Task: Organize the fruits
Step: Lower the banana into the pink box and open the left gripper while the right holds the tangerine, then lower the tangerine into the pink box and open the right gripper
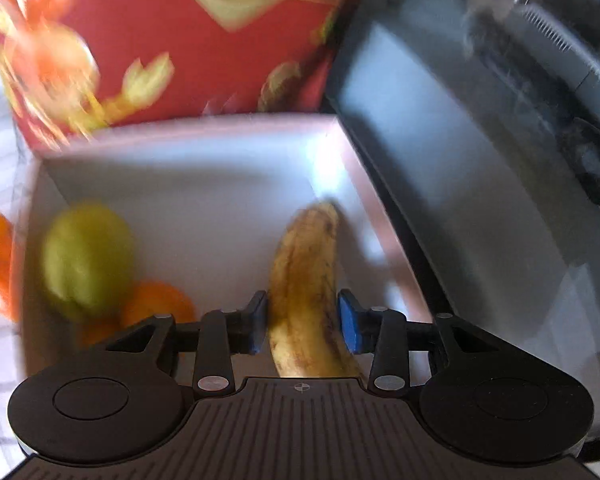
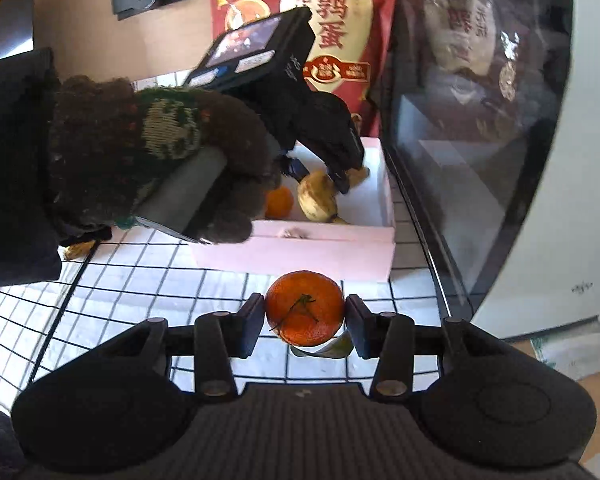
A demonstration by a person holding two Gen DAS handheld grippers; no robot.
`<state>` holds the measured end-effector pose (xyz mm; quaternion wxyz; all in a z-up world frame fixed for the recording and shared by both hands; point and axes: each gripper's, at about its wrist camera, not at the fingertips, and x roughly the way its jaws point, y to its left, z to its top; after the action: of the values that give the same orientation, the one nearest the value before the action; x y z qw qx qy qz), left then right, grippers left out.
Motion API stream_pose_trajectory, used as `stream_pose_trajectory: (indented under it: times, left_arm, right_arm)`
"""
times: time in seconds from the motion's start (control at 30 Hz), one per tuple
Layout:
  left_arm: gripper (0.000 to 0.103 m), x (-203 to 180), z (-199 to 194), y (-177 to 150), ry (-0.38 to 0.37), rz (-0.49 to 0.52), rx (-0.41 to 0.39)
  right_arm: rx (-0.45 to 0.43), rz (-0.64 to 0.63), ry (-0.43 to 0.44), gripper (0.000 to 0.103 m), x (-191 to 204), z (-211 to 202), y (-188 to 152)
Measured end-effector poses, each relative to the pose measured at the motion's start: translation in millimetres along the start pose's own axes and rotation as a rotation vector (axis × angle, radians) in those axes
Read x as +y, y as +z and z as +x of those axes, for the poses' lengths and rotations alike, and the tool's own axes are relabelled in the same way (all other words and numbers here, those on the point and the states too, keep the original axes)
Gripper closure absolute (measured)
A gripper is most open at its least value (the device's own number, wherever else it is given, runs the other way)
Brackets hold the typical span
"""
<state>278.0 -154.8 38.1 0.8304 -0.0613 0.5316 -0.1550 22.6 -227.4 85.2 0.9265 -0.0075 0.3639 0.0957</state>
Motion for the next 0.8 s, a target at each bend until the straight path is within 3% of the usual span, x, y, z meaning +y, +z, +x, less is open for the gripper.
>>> stream_pose_trajectory:
  times: [0.07, 0.17, 0.3, 0.47, 0.53, 0.67, 0.8]
  left_arm:
    - [0.062, 4.6, 8.0, 0.4, -0.021, -0.006, 0.028]
    - [0.062, 14.4, -0.8, 3.9, -0.076, -0.042, -0.001]
    - [0.062, 29.8, -48.7, 1.5, -0.162, -0.050, -0.147]
    - [0.062, 57.2, -120.4, -21.9, -0.174, -0.073, -0.315]
    - [0.062, 68.7, -140.3, -35.0, -0.143, -0.061, -0.352]
    - [0.062, 106.2, -171.6, -71.5, -0.012, -0.048, -0.368]
    - [0.062, 148.2, -187.0, -114.7, 0.116, -0.092, -0.351]
  right_arm:
    - [-0.001, -0.004, 0.001, 0.059, -3.9, -0.5, -0.6]
    - [0.000, -0.010, 0.007, 0.059, -7.6, 1.5, 2.1]
    - [-0.018, -0.045, -0.007, 0.059, -8.2, 5.9, 14.5]
    - [-0.101, -0.104, -0.099, 0.059, 0.0, 22.8, 49.4]
    - [-0.122, -0.118, -0.141, 0.059, 2.7, 38.9, 64.3]
    - [-0.137, -0.143, -0.248, 0.057, 4.1, 75.6, 78.0]
    - [-0.142, -0.115, -0.224, 0.038, 6.2, 71.9, 72.4]
